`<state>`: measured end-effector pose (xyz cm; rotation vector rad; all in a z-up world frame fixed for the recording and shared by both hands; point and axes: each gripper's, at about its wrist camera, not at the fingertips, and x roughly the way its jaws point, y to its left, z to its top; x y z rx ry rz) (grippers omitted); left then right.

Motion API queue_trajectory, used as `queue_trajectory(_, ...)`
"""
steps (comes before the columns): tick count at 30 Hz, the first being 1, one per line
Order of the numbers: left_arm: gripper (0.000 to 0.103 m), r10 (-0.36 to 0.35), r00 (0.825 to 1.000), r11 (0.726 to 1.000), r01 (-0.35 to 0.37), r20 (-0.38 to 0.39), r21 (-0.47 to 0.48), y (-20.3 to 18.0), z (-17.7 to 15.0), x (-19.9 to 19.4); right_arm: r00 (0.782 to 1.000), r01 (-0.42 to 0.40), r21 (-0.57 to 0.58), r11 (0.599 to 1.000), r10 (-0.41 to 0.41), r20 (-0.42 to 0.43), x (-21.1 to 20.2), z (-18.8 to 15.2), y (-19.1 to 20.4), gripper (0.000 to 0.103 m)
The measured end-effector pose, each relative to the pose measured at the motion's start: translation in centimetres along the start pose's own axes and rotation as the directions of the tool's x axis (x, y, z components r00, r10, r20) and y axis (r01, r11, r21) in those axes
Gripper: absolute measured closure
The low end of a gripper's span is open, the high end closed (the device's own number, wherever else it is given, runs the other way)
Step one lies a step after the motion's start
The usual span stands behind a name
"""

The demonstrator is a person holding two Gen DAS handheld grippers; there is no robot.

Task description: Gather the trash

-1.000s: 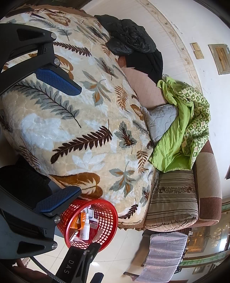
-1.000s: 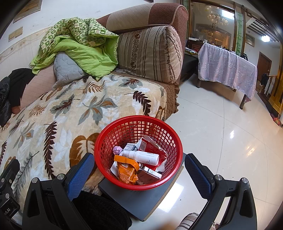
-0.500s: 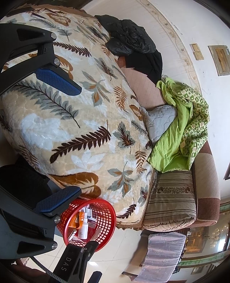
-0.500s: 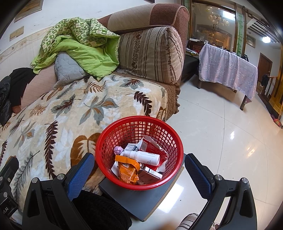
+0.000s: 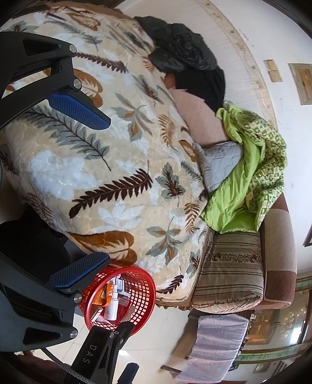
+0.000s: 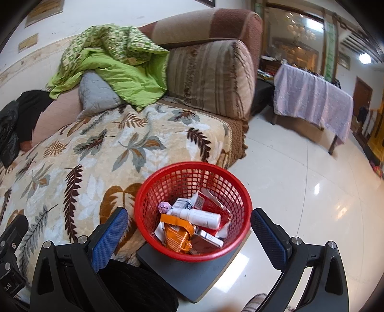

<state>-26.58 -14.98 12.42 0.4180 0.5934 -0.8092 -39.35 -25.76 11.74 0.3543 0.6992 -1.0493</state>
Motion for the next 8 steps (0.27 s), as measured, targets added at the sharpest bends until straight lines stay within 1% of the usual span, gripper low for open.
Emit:
queue_trajectory(3, 0.002, -0.021, 1.000, 0.997, 0.019, -0.023, -0.079, 2.1, 0.1, 0.4, 1.000, -0.029, -0.065, 0.997, 0.029, 0.010, 0.2, 1.4, 1.6, 0.000)
queue_trajectory(5, 0.002, -0.021, 0.999, 0.989, 0.016, -0.035, -0.146, 4.3, -0.2, 0.4, 0.997, -0.072, -0.101, 0.992, 0.074, 0.015, 0.4, 2.7, 3.4, 0.000)
queue_trajectory(6, 0.002, -0.006, 0.999, 0.983, -0.002, -0.045, -0.181, 5.7, -0.5, 0.5, 0.994, -0.101, -0.116, 0.988, 0.103, 0.016, 0.4, 3.3, 4.4, 0.000)
queue_trajectory(7, 0.002, 0.013, 0.998, 0.976, -0.026, -0.060, -0.217, 7.1, -0.8, 0.6, 0.989, -0.140, -0.145, 0.979, 0.144, 0.016, 0.5, 3.9, 6.3, 0.000)
queue_trajectory(8, 0.002, 0.042, 0.995, 0.963, -0.063, -0.085, -0.262, 9.1, -1.2, 1.1, 0.986, -0.162, -0.168, 0.972, 0.166, 0.014, 0.7, 4.1, 7.6, 0.000)
